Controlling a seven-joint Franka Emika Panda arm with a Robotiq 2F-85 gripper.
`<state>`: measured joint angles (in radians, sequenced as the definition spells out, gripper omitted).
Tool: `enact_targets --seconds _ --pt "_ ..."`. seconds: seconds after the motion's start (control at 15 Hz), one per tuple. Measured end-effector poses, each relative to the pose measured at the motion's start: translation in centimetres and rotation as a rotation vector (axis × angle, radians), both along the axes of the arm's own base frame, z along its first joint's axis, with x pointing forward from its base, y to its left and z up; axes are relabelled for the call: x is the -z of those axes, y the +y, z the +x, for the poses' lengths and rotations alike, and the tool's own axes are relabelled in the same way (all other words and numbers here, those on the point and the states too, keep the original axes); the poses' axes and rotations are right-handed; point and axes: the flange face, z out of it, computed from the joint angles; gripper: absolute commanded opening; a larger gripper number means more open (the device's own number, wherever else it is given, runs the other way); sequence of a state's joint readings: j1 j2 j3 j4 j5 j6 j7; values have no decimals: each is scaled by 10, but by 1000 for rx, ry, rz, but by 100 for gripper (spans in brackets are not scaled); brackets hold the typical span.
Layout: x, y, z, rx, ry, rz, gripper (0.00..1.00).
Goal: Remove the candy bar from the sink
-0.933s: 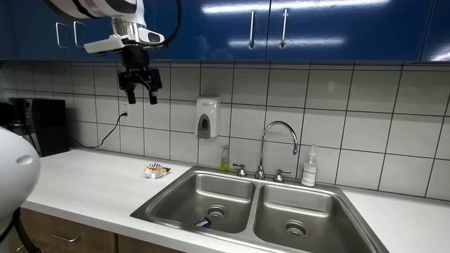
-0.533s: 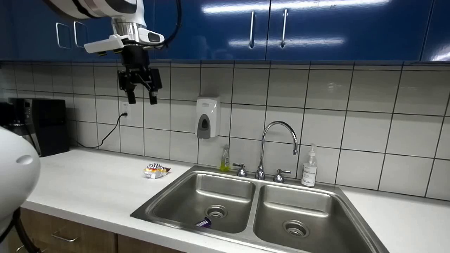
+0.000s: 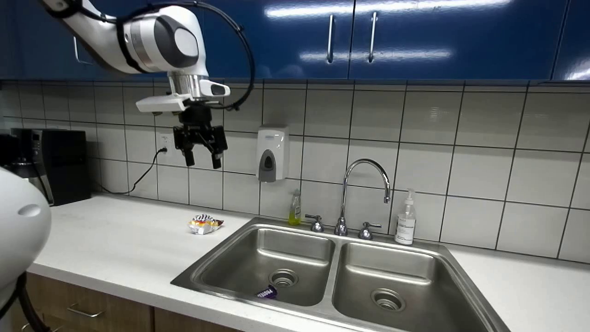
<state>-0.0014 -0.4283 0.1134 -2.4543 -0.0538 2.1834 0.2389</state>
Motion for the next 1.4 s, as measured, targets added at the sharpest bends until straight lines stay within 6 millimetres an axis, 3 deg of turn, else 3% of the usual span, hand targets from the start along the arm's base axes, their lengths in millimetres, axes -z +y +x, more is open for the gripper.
enact_targets --seconds 0.4,0.8,1.07,1.4 --pt "84 -35 40 44 10 -56 100" --pt "152 -66 62 123 88 -50 100" --pt "194 -74 70 157 148 -29 100" --pt "235 -70 83 188 166 9 100"
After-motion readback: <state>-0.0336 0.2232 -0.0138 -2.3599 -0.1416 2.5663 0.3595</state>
